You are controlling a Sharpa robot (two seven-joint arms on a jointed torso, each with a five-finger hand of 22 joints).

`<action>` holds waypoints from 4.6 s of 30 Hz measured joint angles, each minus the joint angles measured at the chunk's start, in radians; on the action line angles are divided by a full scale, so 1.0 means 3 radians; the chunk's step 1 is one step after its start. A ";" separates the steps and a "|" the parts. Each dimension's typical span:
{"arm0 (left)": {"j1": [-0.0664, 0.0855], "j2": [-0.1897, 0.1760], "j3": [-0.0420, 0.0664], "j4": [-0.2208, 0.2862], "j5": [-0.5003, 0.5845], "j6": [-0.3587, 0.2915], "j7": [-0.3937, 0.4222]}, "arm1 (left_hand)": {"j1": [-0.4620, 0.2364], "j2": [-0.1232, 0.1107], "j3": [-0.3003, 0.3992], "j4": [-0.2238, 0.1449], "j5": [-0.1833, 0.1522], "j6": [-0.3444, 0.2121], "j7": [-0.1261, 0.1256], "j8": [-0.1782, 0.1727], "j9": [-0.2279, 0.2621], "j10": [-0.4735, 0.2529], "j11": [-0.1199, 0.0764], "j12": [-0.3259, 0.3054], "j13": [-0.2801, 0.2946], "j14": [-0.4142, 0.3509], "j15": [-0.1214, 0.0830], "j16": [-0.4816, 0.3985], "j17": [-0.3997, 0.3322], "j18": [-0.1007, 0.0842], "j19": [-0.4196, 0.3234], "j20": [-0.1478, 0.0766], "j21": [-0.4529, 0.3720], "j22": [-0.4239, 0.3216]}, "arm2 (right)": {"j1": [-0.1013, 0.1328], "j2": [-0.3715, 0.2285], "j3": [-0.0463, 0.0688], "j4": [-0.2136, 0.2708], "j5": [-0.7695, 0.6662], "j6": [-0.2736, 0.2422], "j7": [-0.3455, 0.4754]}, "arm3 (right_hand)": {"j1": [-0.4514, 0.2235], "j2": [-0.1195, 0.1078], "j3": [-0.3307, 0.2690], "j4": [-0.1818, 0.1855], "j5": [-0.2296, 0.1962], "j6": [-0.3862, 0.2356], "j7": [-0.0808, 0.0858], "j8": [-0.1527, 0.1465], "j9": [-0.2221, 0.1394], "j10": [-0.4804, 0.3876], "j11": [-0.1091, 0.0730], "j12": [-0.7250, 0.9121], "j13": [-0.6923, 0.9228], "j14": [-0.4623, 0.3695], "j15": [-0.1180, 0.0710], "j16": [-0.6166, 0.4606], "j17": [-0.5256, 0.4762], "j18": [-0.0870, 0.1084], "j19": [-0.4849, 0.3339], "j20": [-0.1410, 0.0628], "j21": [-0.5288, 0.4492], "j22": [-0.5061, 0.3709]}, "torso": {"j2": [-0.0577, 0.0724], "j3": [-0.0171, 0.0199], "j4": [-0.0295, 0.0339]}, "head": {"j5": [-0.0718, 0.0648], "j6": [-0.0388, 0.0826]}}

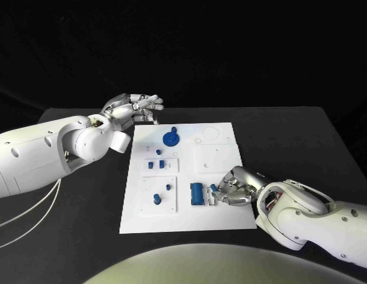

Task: Assemble the parts on the task board

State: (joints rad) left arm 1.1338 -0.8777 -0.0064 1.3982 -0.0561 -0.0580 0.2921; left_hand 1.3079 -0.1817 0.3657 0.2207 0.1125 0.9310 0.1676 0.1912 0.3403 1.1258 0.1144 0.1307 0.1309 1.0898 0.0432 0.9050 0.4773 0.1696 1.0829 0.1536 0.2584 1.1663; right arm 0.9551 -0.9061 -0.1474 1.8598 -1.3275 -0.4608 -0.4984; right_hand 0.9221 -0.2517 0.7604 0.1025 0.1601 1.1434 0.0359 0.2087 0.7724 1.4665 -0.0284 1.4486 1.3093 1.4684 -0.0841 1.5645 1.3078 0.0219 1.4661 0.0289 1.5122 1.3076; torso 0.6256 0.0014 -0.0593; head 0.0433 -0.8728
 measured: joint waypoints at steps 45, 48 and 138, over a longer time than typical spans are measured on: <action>0.0000 -0.0009 0.0000 0.0004 0.0000 0.0009 -0.0010 | 0.0000 0.0000 -0.0024 0.0005 0.0000 0.0000 0.0000 0.0000 -0.0002 0.0000 0.0000 0.0000 0.0002 0.0000 0.0000 0.0000 0.0000 0.0000 0.0012 -0.0012 0.0000 -0.0003 | -0.0017 0.0032 0.0000 0.0000 0.0111 0.0067 0.0026 | -0.0146 0.0081 -0.0851 0.0353 -0.0347 0.0089 -0.0017 -0.0039 -0.0070 0.0000 -0.0025 0.0008 0.0000 -0.0005 -0.0019 0.0000 -0.0001 0.0000 0.0000 0.0000 0.0000 0.0001 | -0.0002 -0.0003 -0.0002 | 0.0045 0.0000; 0.0000 -0.0010 0.0000 0.0005 -0.0001 0.0009 -0.0011 | 0.0000 0.0000 -0.0024 0.0005 0.0000 0.0000 0.0000 0.0000 -0.0002 0.0000 0.0000 0.0000 0.0002 0.0000 0.0000 0.0000 0.0000 0.0000 0.0012 -0.0012 0.0000 -0.0003 | -0.0017 0.0036 0.0000 -0.0006 0.0117 0.0067 0.0029 | 0.0012 0.0118 -0.1250 0.0593 -0.0347 0.0089 -0.0017 -0.0039 -0.0077 0.0000 -0.0025 -0.0010 0.0000 -0.0005 -0.0019 0.0000 -0.0001 0.0000 0.0000 0.0000 -0.0008 0.0001 | -0.0001 -0.0003 -0.0001 | 0.0046 0.0000; -0.0086 0.0082 -0.0019 -0.0072 0.0040 -0.0050 0.0013 | 0.0017 0.0017 -0.0048 0.0011 0.0000 -0.0011 0.0011 0.0000 0.0000 -0.0033 0.0007 0.0000 0.0006 -0.0022 0.0016 0.0000 0.0000 0.0000 0.0011 -0.0011 -0.0042 -0.0012 | 0.0576 -0.0025 0.0007 -0.0753 0.1778 -0.0098 0.1451 | 0.0819 0.0116 -0.1109 0.0410 0.0008 -0.0575 0.0248 -0.0324 -0.0046 -0.0849 0.0206 -0.1910 -0.0492 -0.0130 0.0174 -0.0870 -0.0376 0.0302 -0.0652 0.0148 -0.1935 -0.0014 | -0.0084 -0.0080 -0.0022 | -0.0006 0.0115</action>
State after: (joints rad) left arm 1.1080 -0.8531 -0.0122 1.3767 -0.0441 -0.0731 0.2958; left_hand 1.3130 -0.1766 0.3511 0.2239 0.1125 0.9277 0.1709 0.1911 0.3402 1.1159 0.1166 0.1307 0.1328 1.0830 0.0480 0.9050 0.4773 0.1696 1.0864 0.1502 0.2458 1.1628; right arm 1.1279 -0.9136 -0.1452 1.6337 -0.7941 -0.4903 -0.0632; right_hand 1.1677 -0.2169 0.4276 0.2256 0.1626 0.9708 0.1102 0.1116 0.7587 1.2118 0.0335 0.8757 1.1617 1.4295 -0.0317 1.3036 1.1948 0.1126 1.2706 0.0732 0.9317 1.3034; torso 0.6005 -0.0226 -0.0661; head 0.0416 -0.8382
